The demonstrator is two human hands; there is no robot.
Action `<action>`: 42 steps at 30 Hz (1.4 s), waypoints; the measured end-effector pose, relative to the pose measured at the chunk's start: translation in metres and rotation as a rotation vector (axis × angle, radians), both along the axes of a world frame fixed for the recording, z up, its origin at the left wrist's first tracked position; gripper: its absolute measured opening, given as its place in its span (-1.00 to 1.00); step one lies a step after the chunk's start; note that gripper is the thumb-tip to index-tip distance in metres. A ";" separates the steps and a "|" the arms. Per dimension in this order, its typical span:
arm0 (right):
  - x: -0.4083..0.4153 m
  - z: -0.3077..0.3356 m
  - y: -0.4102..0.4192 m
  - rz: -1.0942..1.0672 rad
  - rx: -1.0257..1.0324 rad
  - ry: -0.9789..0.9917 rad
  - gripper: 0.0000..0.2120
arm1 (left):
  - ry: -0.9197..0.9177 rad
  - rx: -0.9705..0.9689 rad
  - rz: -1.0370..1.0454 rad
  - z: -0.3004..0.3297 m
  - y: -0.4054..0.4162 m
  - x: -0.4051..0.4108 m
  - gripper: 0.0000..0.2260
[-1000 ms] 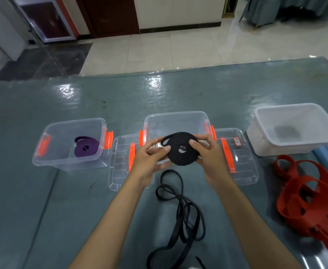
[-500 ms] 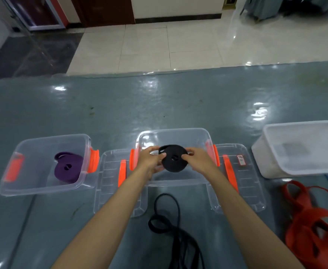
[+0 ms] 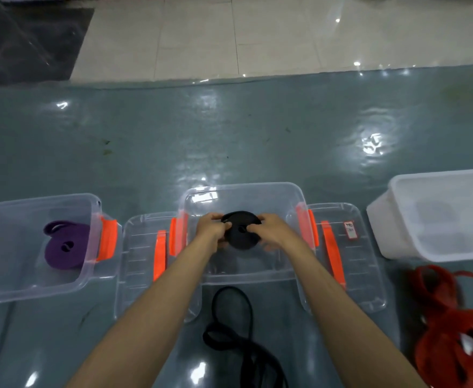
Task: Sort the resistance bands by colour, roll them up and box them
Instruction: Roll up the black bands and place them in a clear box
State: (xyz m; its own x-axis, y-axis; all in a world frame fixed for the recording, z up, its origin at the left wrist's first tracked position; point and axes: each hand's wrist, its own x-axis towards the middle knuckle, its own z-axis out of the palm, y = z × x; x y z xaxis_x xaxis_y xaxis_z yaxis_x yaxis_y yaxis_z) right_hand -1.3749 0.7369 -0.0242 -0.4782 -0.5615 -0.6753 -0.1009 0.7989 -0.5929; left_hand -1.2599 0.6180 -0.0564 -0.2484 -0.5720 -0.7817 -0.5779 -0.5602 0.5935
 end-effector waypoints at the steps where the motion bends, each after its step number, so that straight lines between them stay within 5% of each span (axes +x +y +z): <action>1: 0.000 -0.001 0.000 -0.002 0.004 0.006 -0.83 | -0.002 0.005 0.014 -0.004 0.000 0.001 -0.75; 6: 0.001 0.006 0.003 0.062 0.026 0.025 -0.70 | -0.065 -0.093 -0.006 -0.014 0.001 0.006 -0.87; 11: 0.015 0.043 0.021 0.084 -0.105 0.227 -0.52 | -0.187 -0.382 -0.414 0.031 0.008 0.012 -0.79; 16: 0.054 0.078 0.077 -0.004 -0.498 0.473 -0.81 | -0.159 -0.834 -0.670 0.080 0.037 0.050 -0.78; 22: 0.118 0.078 0.163 -0.049 -0.577 0.471 -0.85 | 0.094 -1.259 -0.629 0.120 0.111 0.138 -0.88; 26: 0.150 0.024 0.184 0.074 -0.328 0.377 -0.83 | 0.068 -1.118 -0.581 0.091 0.148 0.194 -0.86; 30: 0.176 -0.015 0.177 0.266 -0.169 0.255 -0.60 | -0.027 -0.953 -0.608 0.058 0.173 0.234 -0.89; 33: 0.190 -0.023 0.170 0.331 -0.116 0.331 -0.67 | -0.064 -0.886 -0.566 0.044 0.184 0.256 -0.94; 37: 0.200 -0.022 0.171 0.273 -0.144 0.510 -0.83 | -0.112 -0.751 -0.501 0.035 0.191 0.268 -0.94; 42: 0.201 -0.007 0.179 0.199 -0.302 0.458 -0.84 | 0.041 -0.505 -0.363 0.043 0.206 0.256 -0.83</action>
State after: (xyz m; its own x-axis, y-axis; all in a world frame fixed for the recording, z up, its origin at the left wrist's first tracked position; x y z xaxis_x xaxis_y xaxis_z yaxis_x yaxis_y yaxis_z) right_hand -1.1741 0.9158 -0.0309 -0.5495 -0.8059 -0.2206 -0.5311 0.5407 -0.6523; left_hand -1.0040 0.8237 -0.0139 -0.5205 -0.7418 -0.4229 -0.6502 0.0233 0.7594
